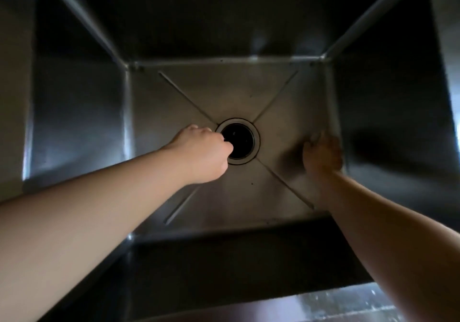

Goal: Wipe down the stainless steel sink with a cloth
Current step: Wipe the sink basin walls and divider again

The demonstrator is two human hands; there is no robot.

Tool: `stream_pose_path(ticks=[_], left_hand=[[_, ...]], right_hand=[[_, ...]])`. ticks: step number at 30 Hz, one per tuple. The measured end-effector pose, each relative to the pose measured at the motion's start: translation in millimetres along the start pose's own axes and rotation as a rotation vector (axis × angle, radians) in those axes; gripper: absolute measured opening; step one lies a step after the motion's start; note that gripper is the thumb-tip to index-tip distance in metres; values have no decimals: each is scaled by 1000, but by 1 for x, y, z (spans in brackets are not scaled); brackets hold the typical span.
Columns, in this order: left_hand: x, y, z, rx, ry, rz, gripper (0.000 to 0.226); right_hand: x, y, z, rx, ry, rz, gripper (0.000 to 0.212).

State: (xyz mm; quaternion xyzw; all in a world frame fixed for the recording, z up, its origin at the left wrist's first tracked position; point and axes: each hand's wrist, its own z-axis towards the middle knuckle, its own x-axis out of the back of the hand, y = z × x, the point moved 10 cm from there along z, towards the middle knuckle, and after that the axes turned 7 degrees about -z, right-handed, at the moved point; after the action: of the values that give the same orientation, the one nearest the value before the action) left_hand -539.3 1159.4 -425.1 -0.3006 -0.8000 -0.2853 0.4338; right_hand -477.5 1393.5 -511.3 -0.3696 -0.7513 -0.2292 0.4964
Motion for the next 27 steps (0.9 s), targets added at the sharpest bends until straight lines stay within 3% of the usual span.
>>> stream_pose_path(ticks=[3, 7, 10, 12, 14, 16, 18, 21, 27], left_hand=[[-8, 10, 5, -38, -18, -54, 23], [-15, 8, 6, -24, -44, -131, 26], [-15, 5, 7, 12, -45, -191, 26], [-16, 6, 8, 20, -47, -214, 26], [-17, 5, 7, 32, -65, -235, 24], [-18, 2, 5, 47, -71, -256, 23], [-19, -1, 4, 67, -73, -275, 23], [-22, -4, 2, 105, -85, -320, 23], [-20, -9, -8, 213, -87, -446, 23]], right_hand=[[-32, 33, -8, -14, -124, -189, 64], [-65, 16, -24, -45, -205, -116, 60], [-68, -36, -36, 149, -111, -198, 60], [-69, -67, -46, 347, -73, -176, 56], [-60, -72, -42, 411, -34, -78, 49], [-46, -46, -24, 269, 32, 52, 44], [-40, -1, -12, 0, 72, 81, 45], [-45, 30, -29, -257, 50, 200, 39], [-78, -70, -72, -165, -403, 605, 10]])
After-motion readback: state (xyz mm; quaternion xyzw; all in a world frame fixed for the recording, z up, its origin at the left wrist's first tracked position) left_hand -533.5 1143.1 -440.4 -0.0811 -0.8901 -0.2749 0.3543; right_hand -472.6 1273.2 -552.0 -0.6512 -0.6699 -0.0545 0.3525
